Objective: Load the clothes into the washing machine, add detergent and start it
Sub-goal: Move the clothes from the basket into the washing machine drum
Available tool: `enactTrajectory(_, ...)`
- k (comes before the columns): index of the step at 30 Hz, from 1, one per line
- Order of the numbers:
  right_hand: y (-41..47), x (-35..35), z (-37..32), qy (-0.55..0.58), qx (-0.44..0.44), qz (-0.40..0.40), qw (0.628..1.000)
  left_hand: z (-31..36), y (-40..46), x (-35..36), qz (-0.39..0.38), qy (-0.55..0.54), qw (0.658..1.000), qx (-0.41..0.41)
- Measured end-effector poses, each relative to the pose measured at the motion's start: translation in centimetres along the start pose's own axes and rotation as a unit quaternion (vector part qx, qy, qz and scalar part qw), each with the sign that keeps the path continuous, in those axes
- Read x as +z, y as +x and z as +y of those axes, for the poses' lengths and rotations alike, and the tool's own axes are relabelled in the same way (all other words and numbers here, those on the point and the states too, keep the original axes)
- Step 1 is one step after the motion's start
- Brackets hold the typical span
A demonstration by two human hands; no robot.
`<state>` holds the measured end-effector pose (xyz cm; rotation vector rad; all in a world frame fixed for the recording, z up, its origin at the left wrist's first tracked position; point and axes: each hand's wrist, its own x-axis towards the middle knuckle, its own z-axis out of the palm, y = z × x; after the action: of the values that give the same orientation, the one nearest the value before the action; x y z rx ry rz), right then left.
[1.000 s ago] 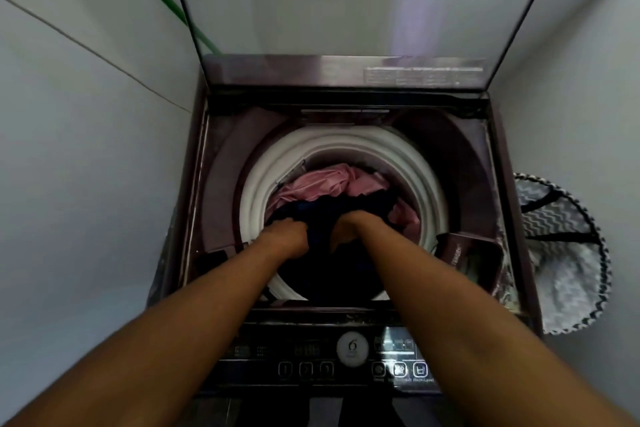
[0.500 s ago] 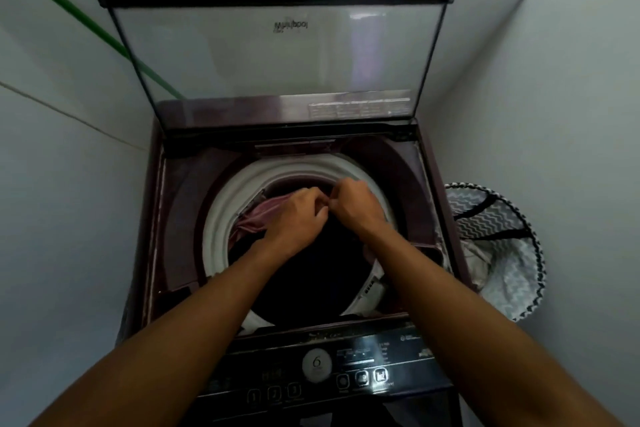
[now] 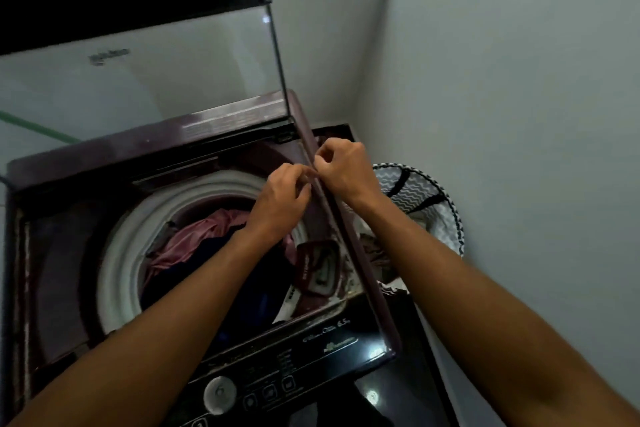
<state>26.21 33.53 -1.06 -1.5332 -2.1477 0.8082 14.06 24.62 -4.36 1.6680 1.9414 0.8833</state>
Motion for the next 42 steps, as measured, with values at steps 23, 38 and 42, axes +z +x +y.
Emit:
enactTrajectory(23,-1.7,3.8,32.7,-0.063,0.299,-0.253,0.918,3.8,8.5,21.4,-0.361,0.155,0.917,-0.075)
enactTrajectory(38,-0.3,10.6,38.4,-0.167,0.261,-0.209,0.927,-0.8,9.1,29.1,-0.428,0.200,0.877,-0.086)
enactTrajectory(42,0.4,9.8,37.2,-0.197,0.232,-0.254,0.918,-1.1,8.9,29.1,-0.415,0.179,0.885,-0.112)
